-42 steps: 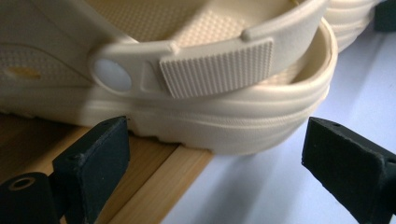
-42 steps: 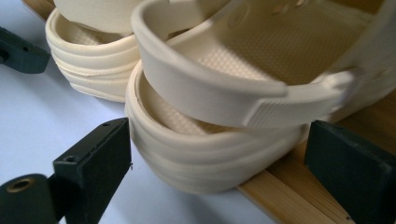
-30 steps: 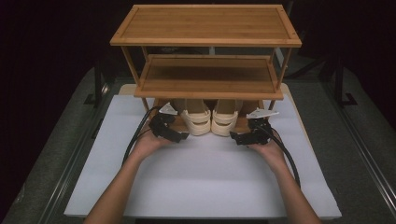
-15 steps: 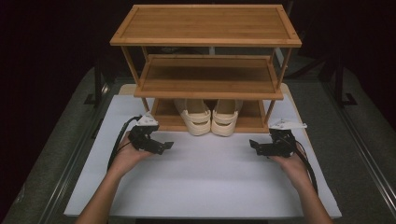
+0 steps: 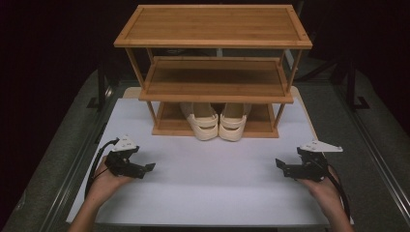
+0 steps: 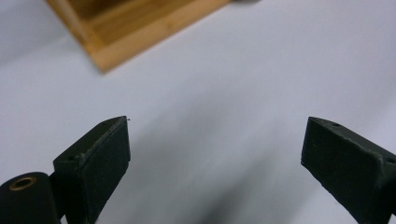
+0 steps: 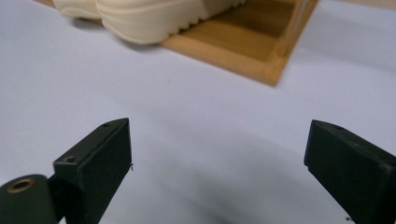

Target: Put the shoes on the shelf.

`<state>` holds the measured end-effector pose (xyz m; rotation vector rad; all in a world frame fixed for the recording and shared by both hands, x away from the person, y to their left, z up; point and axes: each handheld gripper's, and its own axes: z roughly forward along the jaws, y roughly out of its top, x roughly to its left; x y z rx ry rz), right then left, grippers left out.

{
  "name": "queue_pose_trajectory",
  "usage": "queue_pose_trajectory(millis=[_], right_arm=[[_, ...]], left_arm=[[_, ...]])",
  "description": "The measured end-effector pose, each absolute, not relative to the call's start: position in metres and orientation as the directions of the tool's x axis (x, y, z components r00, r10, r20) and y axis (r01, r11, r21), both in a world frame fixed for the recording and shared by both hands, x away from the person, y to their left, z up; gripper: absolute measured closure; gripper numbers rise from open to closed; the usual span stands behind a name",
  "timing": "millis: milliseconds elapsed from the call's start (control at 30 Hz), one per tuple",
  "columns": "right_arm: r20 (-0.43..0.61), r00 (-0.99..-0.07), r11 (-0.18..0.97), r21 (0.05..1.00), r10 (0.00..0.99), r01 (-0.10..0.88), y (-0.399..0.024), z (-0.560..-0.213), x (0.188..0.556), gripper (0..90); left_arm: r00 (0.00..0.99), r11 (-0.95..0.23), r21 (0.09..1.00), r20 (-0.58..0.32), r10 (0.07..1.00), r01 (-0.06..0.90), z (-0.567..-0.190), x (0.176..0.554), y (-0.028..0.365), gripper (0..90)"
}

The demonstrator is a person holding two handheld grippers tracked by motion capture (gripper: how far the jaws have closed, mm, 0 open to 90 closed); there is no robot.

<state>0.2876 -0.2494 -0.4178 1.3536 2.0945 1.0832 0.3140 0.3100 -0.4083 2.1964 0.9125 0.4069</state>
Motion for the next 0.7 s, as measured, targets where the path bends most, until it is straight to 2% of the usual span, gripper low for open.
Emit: queue_pose_trajectory(millis=[400, 533, 700], right_arm=[[0.05, -0.37, 0.212, 0.745, 0.928, 0.632, -0.281, -0.437, 0.261, 7.1], [0.042, -0.369, 0.224, 0.729, 0.929, 0.647, -0.287, -0.441, 0.257, 6.9], [0.047, -0.39, 0.248, 0.702, 0.92, 0.668, -0.289, -0.448, 0.256, 2.5]], left_arm=[[0.642, -0.483, 0.688, 0.034, 0.766, 0.541, -0.427, 0.284, 0.344, 7.6], [0.628, -0.482, 0.678, 0.039, 0.778, 0.555, -0.434, 0.278, 0.351, 7.5], [0.62, -0.485, 0.672, 0.049, 0.783, 0.559, -0.439, 0.276, 0.355, 7.5]])
